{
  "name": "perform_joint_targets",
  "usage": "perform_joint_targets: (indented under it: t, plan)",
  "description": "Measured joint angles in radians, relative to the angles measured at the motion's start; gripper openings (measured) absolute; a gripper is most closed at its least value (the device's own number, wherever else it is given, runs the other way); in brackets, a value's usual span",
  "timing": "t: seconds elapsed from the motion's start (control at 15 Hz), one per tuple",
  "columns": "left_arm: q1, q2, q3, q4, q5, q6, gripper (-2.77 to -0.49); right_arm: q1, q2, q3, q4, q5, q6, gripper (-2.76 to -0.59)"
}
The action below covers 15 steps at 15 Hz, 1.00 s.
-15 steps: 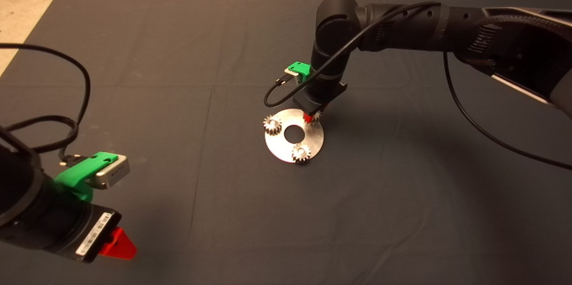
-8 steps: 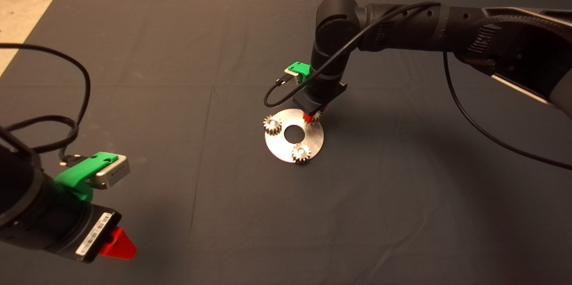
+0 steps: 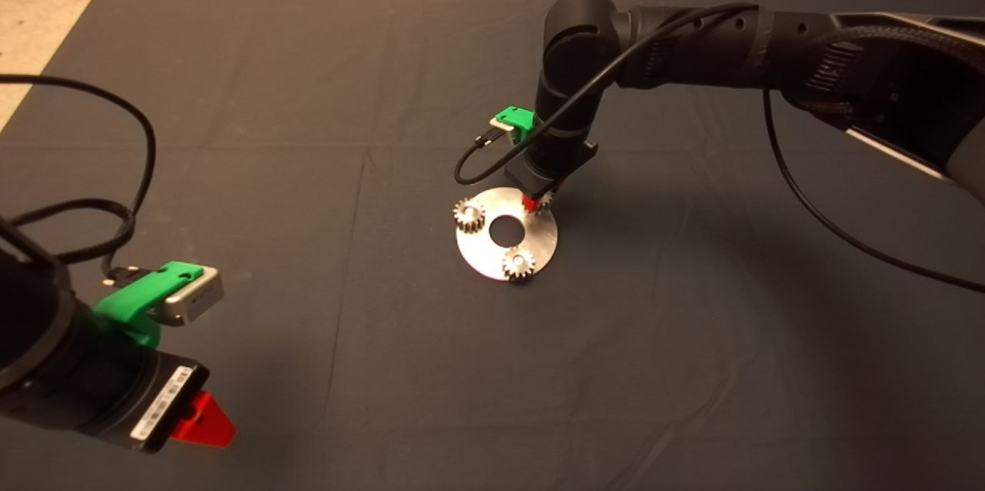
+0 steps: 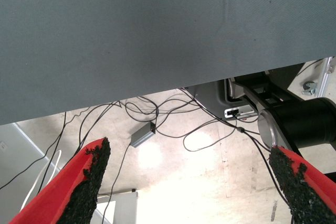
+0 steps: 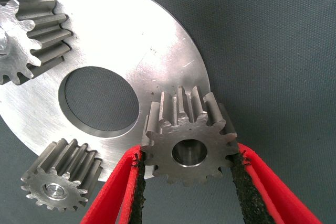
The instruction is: Install three planetary gears onto the carrier pins
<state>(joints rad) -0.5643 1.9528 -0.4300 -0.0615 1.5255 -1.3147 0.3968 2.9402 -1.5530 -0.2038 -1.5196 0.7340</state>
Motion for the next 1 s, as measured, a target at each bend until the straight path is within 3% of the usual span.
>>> perform_joint_targets:
  t: [0.4,0.67,0.8,1.0]
  plan:
    - [0.0,0.0,0.0,0.0,0.0,0.0,-1.09,0.005,0.001,0.003,0.0,-0.005,0.0,-2.18]
    - [0.0,0.0,0.0,0.0,0.0,0.0,-1.09,0.005,0.002,0.006,0.001,-0.006,0.0,-1.92]
    - [0.0,0.0,0.0,0.0,0.0,0.0,-1.09,0.01,-0.002,0.026,0.003,-0.006,0.0,-1.9]
    - [0.0,0.0,0.0,0.0,0.0,0.0,-1.08,0.04,-0.039,0.085,0.016,-0.002,0.005,-1.76]
